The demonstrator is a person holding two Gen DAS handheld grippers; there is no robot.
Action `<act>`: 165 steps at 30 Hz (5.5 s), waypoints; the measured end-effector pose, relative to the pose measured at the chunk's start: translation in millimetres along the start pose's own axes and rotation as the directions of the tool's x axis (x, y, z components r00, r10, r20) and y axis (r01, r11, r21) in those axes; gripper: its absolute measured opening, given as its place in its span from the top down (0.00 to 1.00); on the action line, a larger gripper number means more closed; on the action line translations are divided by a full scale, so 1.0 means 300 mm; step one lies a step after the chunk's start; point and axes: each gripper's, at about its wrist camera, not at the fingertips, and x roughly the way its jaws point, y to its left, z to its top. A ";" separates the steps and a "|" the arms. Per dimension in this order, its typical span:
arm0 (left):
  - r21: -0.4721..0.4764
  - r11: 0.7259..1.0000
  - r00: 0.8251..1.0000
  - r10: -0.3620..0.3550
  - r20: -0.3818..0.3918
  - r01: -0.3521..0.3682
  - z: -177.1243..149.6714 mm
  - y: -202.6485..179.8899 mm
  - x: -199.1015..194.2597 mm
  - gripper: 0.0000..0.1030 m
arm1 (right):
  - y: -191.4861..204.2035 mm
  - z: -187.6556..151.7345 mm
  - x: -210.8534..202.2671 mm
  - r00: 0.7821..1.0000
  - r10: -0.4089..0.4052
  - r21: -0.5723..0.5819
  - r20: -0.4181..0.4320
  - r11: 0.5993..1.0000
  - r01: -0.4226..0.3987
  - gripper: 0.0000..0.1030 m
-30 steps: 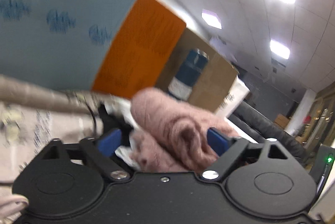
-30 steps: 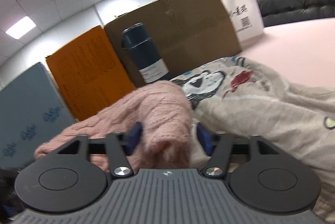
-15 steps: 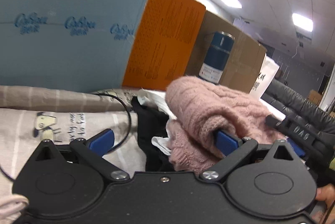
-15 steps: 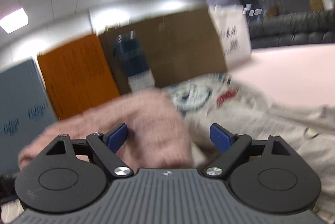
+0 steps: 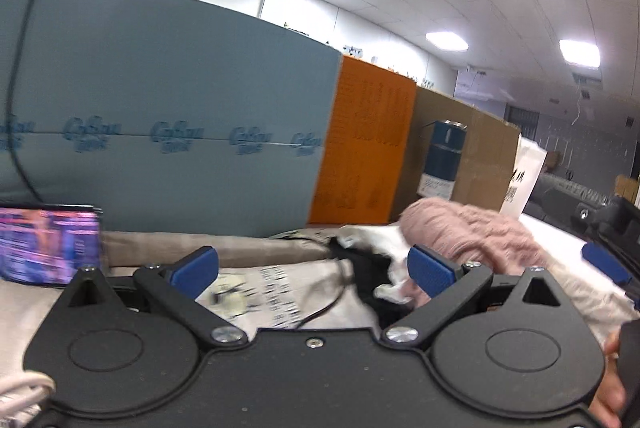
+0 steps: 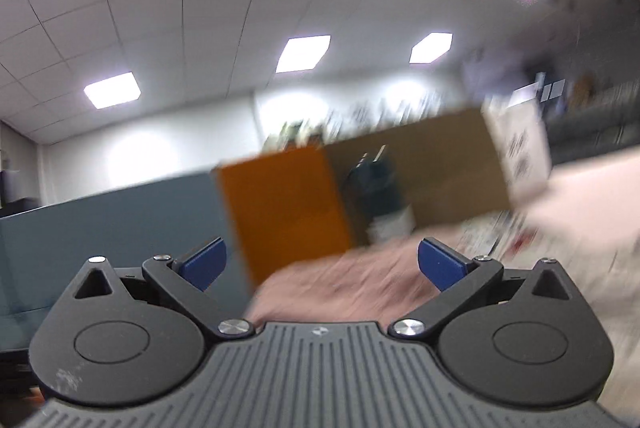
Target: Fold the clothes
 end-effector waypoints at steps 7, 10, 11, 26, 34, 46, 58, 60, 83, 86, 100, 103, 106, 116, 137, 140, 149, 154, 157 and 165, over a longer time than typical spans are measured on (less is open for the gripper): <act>0.142 0.989 0.999 0.033 0.034 -0.038 -0.063 0.082 -0.111 0.00 | 0.145 -0.077 -0.086 0.980 -0.040 0.116 -0.196 0.991 0.064 0.00; 0.120 0.992 0.998 0.032 0.048 -0.037 -0.078 0.116 -0.123 0.00 | 0.179 -0.107 -0.114 0.977 -0.081 0.081 -0.198 0.992 0.099 0.00; 0.102 0.994 0.998 0.034 0.047 -0.039 -0.081 0.126 -0.121 0.00 | 0.189 -0.113 -0.119 0.976 -0.096 0.066 -0.197 0.992 0.111 0.00; 0.043 0.997 0.997 0.058 -0.041 -0.056 -0.088 0.149 -0.112 0.00 | 0.208 -0.166 -0.078 0.956 -0.166 -0.063 -0.240 0.986 0.155 0.00; 0.070 0.993 0.995 0.092 -0.026 -0.090 -0.093 0.151 -0.110 0.00 | 0.184 -0.149 -0.089 0.947 -0.271 -0.090 -0.173 0.962 0.259 0.00; 0.081 0.993 0.996 0.087 -0.008 -0.086 -0.091 0.147 -0.120 0.00 | 0.189 -0.156 -0.076 0.946 -0.255 -0.112 -0.200 0.965 0.237 0.00; 0.085 0.992 0.996 0.092 0.002 -0.092 -0.091 0.148 -0.121 0.00 | 0.187 -0.159 -0.069 0.943 -0.256 -0.114 -0.214 0.965 0.236 0.00; 0.086 0.992 0.996 0.093 0.002 -0.093 -0.091 0.147 -0.121 0.00 | 0.188 -0.159 -0.069 0.943 -0.255 -0.112 -0.214 0.965 0.236 0.00; 0.087 0.992 0.995 0.097 -0.002 -0.096 -0.092 0.147 -0.115 0.00 | 0.188 -0.161 -0.064 0.943 -0.250 -0.110 -0.222 0.967 0.230 0.00; 0.088 0.992 0.995 0.095 0.001 -0.095 -0.092 0.145 -0.117 0.00 | 0.189 -0.160 -0.065 0.943 -0.249 -0.110 -0.219 0.967 0.230 0.00; 0.078 0.994 0.997 0.077 0.004 -0.077 -0.091 0.147 -0.123 0.00 | 0.189 -0.161 -0.063 0.942 -0.250 -0.112 -0.224 0.967 0.230 0.00; 0.078 0.994 0.997 0.078 0.009 -0.079 -0.091 0.146 -0.125 0.00 | 0.188 -0.162 -0.063 0.942 -0.251 -0.113 -0.225 0.967 0.231 0.00; 0.079 0.993 0.997 0.082 0.009 -0.083 -0.090 0.146 -0.124 0.00 | 0.188 -0.162 -0.062 0.941 -0.251 -0.113 -0.225 0.966 0.231 0.00; 0.082 0.993 0.996 0.083 0.014 -0.084 -0.089 0.147 -0.124 0.00 | 0.189 -0.163 -0.062 0.941 -0.250 -0.113 -0.226 0.967 0.230 0.00; 0.085 0.993 0.996 0.087 0.020 -0.088 -0.089 0.145 -0.127 0.00 | 0.190 -0.164 -0.060 0.940 -0.252 -0.115 -0.230 0.966 0.231 0.00; 0.085 0.993 0.996 0.086 0.023 -0.087 -0.089 0.146 -0.128 0.00 | 0.189 -0.165 -0.059 0.939 -0.253 -0.116 -0.232 0.966 0.231 0.00; 0.088 0.992 0.996 0.088 0.026 -0.090 -0.090 0.144 -0.130 0.00 | 0.189 -0.165 -0.057 0.938 -0.253 -0.117 -0.235 0.966 0.231 0.00; 0.089 0.992 0.996 0.087 0.028 -0.089 -0.089 0.143 -0.130 0.00 | 0.189 -0.166 -0.056 0.938 -0.256 -0.120 -0.236 0.965 0.233 0.00; 0.089 0.992 0.996 0.087 0.028 -0.089 -0.089 0.143 -0.130 0.00 | 0.188 -0.166 -0.054 0.937 -0.257 -0.122 -0.237 0.965 0.234 0.00; 0.090 0.992 0.996 0.086 0.029 -0.089 -0.090 0.141 -0.132 0.00 | 0.189 -0.168 -0.052 0.935 -0.261 -0.127 -0.242 0.963 0.236 0.00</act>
